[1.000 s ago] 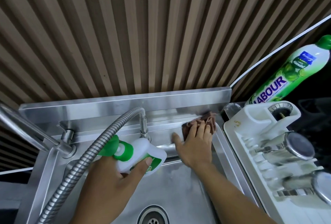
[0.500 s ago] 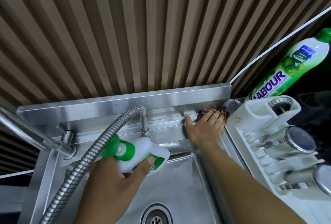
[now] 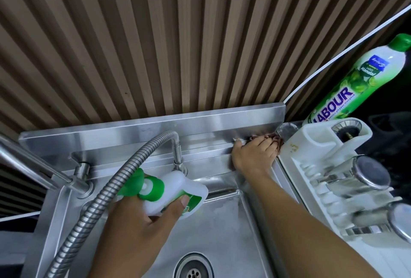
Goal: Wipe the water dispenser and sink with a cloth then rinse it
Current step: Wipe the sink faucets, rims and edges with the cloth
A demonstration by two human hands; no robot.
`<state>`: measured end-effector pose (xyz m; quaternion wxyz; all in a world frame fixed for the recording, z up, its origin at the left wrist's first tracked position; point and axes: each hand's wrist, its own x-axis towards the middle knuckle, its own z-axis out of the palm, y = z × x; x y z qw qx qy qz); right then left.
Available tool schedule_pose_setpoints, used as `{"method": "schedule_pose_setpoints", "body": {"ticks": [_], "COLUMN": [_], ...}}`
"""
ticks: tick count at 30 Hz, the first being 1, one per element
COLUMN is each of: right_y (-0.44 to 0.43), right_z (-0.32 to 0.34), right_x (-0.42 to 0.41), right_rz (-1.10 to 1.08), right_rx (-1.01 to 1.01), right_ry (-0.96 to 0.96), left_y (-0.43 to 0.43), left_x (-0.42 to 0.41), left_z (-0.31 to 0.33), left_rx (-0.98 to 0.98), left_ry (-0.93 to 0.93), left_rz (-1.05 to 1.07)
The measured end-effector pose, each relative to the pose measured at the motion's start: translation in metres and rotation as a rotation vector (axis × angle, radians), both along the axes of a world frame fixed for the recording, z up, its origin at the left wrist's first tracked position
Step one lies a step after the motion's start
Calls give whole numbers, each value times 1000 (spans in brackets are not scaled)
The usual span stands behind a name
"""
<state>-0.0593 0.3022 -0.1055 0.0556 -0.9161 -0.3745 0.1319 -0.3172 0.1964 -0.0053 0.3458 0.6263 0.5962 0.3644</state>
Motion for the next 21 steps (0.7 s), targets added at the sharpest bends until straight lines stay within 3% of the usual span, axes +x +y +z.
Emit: {"method": "schedule_pose_setpoints", "body": {"ticks": [3,8,9,12,15,17,21], "right_y": [-17,-72,-68,-39,-21,-20,-53], "right_z": [-9,-33,-35,-38,-18,-10,-28], "right_x": [-38,-87,-74,-15,6,-21,-77], "right_rz": [139,734,692,278,93,141,570], "right_rx": [108,166,157,163,36,66,63], "right_ry": [-87,-134,-151,-217,-85,-59,-85], "left_y": [-1,-2,-2,-4,-5,-5,-4], "left_x": [-1,2,2,1,1,2,1], "left_z": [0,8,7,6,7,9,10], "left_rx": [-1,10,16,12,12,16,7], "left_ry": [9,4,18,44,27,34,43], "left_rz": [5,-14,-10,12,19,18,17]}}
